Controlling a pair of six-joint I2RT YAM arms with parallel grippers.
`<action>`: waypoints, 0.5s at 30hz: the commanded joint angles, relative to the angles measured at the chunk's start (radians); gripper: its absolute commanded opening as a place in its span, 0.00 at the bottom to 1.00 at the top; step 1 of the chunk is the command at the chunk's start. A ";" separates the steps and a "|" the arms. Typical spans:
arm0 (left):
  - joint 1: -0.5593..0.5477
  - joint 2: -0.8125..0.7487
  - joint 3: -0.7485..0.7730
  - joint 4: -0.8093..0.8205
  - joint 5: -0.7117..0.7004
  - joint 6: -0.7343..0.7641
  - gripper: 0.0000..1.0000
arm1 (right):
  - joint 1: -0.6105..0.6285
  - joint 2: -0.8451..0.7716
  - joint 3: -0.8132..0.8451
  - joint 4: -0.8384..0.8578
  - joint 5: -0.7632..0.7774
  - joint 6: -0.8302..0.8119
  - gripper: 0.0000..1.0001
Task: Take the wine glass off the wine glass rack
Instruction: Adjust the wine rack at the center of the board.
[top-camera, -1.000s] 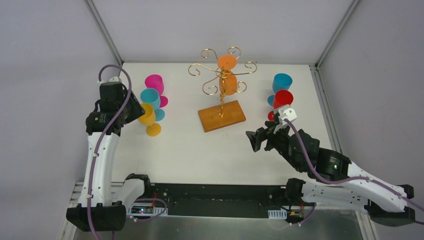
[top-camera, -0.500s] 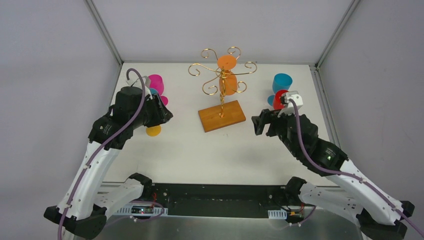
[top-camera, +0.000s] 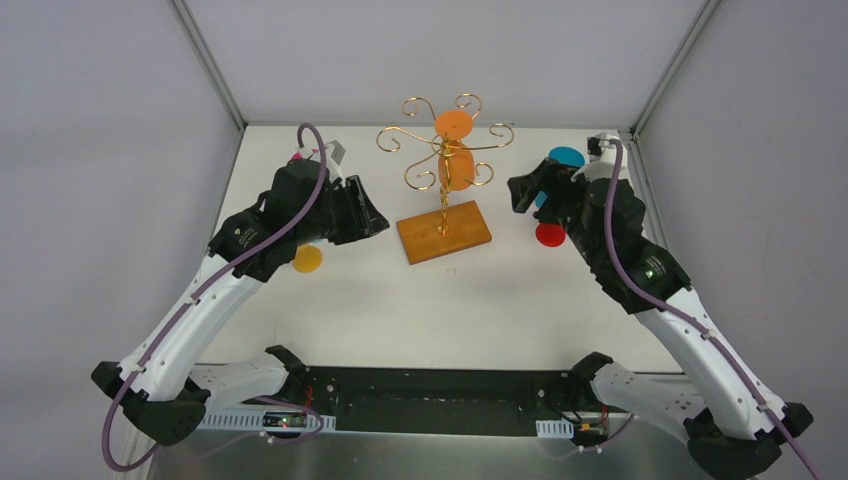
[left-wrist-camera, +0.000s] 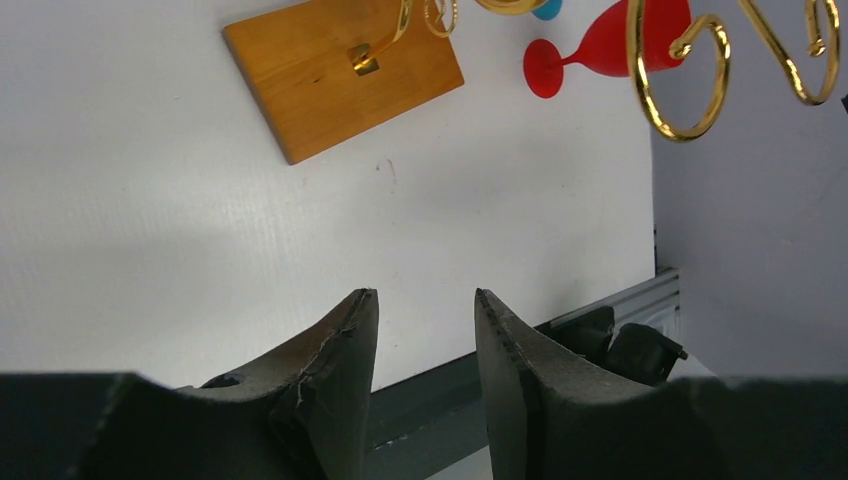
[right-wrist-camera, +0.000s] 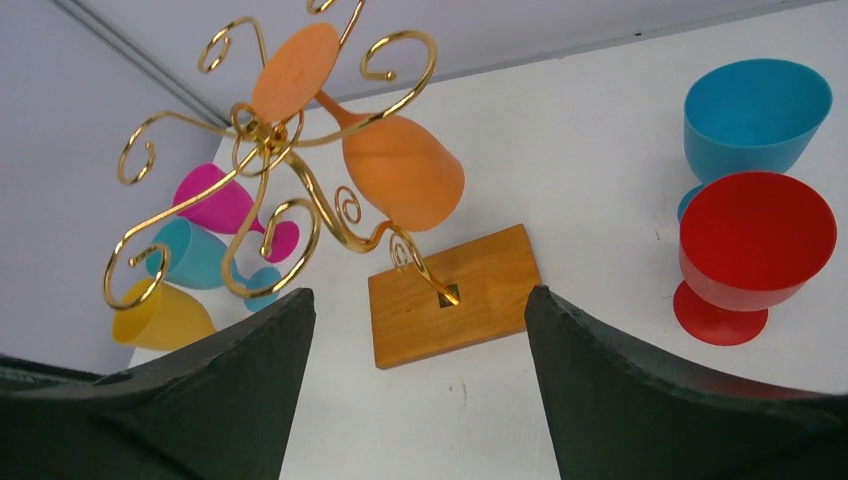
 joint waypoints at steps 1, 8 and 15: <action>-0.023 0.020 0.049 0.099 0.020 -0.070 0.41 | -0.099 0.053 0.073 0.094 -0.101 0.115 0.80; -0.041 0.073 0.069 0.214 0.112 -0.139 0.41 | -0.231 0.151 0.142 0.129 -0.230 0.189 0.79; -0.068 0.133 0.084 0.274 0.153 -0.172 0.42 | -0.305 0.228 0.162 0.200 -0.319 0.247 0.77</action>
